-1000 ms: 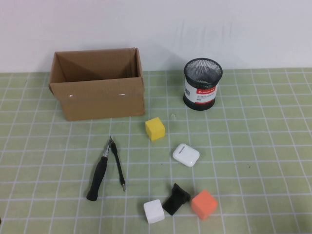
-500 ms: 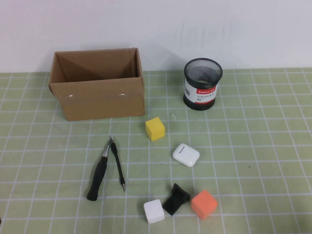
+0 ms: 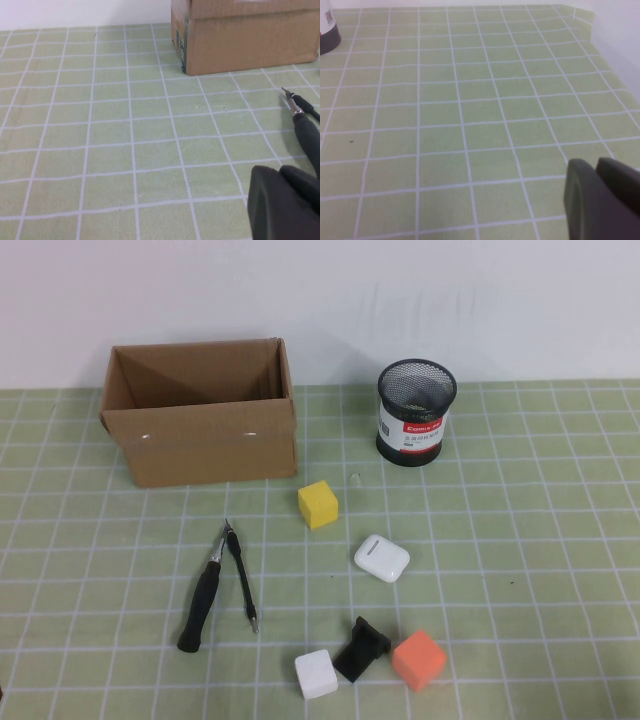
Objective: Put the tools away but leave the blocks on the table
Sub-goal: Pick up the black Screwdriver from the table
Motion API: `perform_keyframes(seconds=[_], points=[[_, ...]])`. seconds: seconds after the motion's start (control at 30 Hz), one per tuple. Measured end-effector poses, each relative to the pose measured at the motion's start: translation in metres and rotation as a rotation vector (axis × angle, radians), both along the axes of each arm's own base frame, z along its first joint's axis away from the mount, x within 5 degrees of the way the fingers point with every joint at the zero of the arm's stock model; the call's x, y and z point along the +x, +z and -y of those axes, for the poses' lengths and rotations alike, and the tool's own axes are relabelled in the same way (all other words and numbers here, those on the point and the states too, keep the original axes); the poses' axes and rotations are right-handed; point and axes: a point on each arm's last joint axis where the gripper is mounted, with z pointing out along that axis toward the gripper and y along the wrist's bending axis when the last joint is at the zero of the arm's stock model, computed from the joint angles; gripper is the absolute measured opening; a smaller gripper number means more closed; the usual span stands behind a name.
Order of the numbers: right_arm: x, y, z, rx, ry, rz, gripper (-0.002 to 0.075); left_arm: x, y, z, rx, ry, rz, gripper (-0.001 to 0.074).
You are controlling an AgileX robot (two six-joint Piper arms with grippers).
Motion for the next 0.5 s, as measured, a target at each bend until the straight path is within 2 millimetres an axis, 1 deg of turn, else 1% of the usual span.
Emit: perform_keyframes(seconds=[0.13, 0.23, 0.33, 0.5], points=[[0.000, 0.000, 0.000, 0.000, 0.000, 0.000, -0.0003, 0.000, 0.000, 0.000, -0.001, 0.000, 0.003, -0.0004], [0.000, 0.000, 0.000, 0.000, 0.000, 0.000, -0.0003, 0.001, 0.004, 0.000, -0.008, -0.001, 0.045, -0.0004], [0.000, 0.000, 0.000, 0.000, 0.000, 0.000, -0.0003, 0.003, 0.015, 0.001, -0.029, -0.003, 0.171, -0.0004], [0.000, 0.000, 0.000, 0.000, 0.000, 0.000, -0.0003, 0.002, 0.041, 0.001, -0.079, -0.009, 0.456, -0.0004]])
